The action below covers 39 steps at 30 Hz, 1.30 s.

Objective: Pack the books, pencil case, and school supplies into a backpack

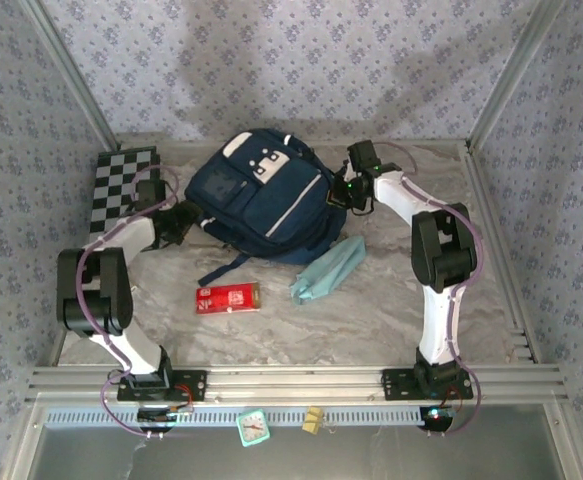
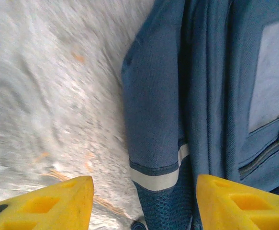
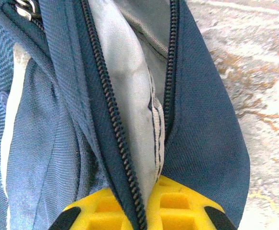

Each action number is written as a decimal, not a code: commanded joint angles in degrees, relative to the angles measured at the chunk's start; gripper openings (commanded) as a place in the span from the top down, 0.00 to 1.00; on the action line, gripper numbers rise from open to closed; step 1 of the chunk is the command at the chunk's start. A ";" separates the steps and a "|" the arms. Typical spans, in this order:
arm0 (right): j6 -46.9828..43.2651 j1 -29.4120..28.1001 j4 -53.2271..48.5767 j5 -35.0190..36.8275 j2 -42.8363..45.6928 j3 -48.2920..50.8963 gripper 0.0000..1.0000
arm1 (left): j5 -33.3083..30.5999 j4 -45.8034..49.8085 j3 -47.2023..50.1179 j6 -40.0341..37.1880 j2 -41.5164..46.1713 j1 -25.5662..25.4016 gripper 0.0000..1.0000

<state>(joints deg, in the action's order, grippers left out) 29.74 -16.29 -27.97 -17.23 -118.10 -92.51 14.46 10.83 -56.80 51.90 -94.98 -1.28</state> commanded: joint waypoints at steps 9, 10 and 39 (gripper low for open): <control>-4.60 2.06 -0.70 -0.08 -1.92 -3.81 0.96 | -2.24 -8.26 -1.20 12.30 -7.12 -4.12 0.42; -4.52 2.06 -0.67 -0.17 -2.16 -3.91 0.96 | -2.08 -7.51 -2.18 12.69 -7.86 -4.17 0.44; -3.11 -11.14 -15.44 19.99 10.53 -2.84 0.35 | -3.77 -13.66 1.03 28.25 -2.70 -15.87 1.00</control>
<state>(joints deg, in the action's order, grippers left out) 23.92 -21.56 -40.88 -0.97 -110.41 -98.30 9.56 -0.99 -56.01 76.71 -100.90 -15.46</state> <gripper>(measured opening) 0.650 0.079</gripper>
